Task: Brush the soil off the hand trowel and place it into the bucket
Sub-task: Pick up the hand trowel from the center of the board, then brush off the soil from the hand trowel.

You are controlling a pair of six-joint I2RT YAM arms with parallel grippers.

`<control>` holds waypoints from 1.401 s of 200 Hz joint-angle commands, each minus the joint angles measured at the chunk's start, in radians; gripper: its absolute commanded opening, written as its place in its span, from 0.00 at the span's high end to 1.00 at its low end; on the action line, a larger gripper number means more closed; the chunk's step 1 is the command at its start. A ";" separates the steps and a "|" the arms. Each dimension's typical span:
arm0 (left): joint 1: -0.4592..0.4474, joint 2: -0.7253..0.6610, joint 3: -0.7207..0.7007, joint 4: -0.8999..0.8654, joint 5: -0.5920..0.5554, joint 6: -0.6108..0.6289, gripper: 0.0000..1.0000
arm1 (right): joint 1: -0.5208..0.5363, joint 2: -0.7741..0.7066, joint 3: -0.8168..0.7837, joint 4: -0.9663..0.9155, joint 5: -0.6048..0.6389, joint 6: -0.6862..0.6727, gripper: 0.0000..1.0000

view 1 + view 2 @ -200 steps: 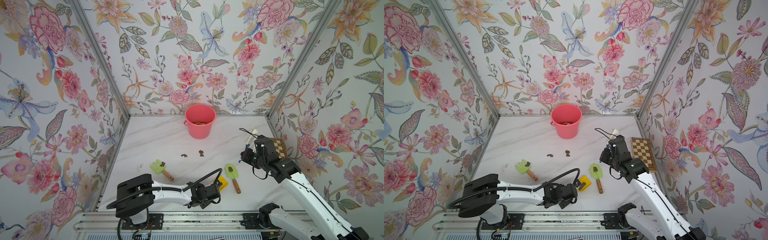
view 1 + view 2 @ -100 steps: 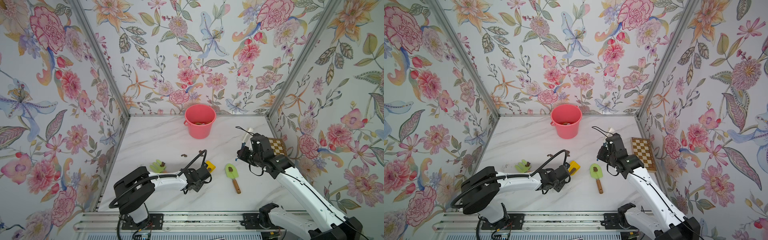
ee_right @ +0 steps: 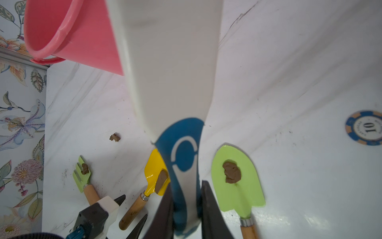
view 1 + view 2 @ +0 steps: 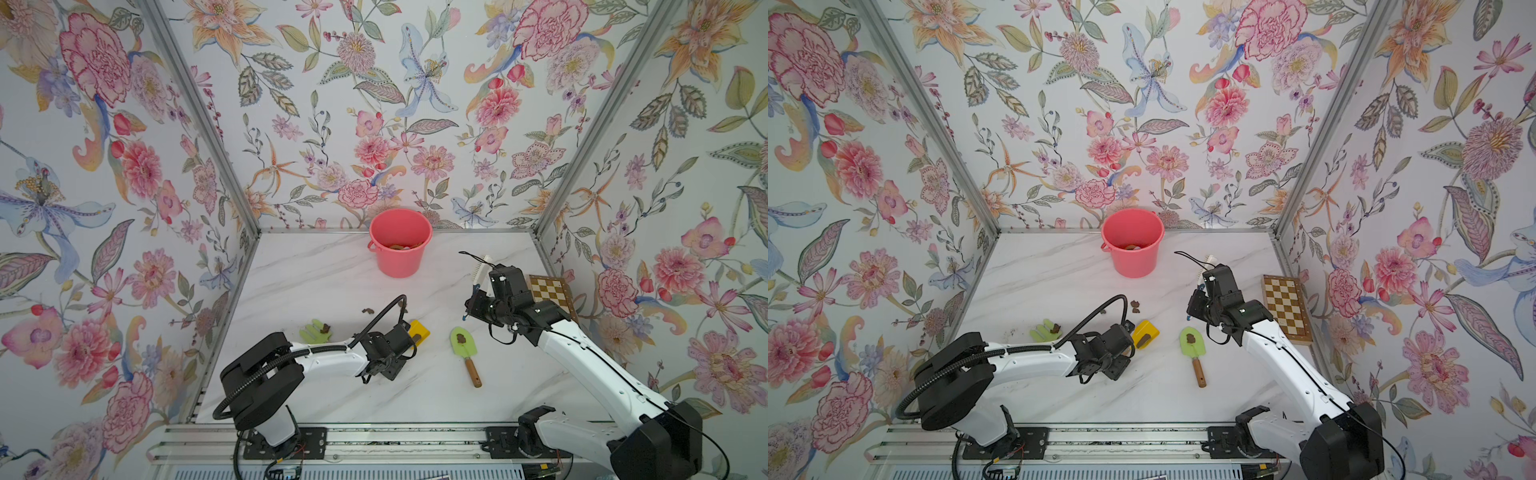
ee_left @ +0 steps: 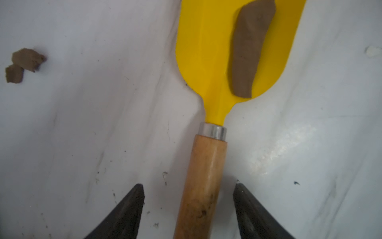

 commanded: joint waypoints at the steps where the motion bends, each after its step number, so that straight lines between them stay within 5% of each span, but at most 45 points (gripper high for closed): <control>1: 0.002 -0.011 -0.057 -0.036 0.047 -0.008 0.29 | 0.000 0.019 0.041 0.031 -0.013 -0.024 0.95; 28: 0.002 -0.002 -0.066 -0.012 0.051 -0.009 0.35 | 0.001 0.043 0.050 0.039 -0.024 -0.028 0.95; 69: 0.003 -0.023 -0.067 -0.020 0.031 -0.016 0.63 | 0.001 0.069 0.050 0.054 -0.061 -0.049 0.95; 110: 0.004 -0.101 0.055 -0.218 -0.009 0.039 0.80 | 0.008 0.149 0.080 0.019 -0.207 -0.142 0.96; 183: 0.057 -0.090 0.415 -0.679 -0.023 0.248 0.86 | 0.189 0.306 0.222 -0.215 -0.404 -0.388 0.98; 280: 0.059 -0.055 0.462 -0.694 -0.058 0.273 0.85 | 0.332 0.385 0.219 -0.248 -0.513 -0.386 0.99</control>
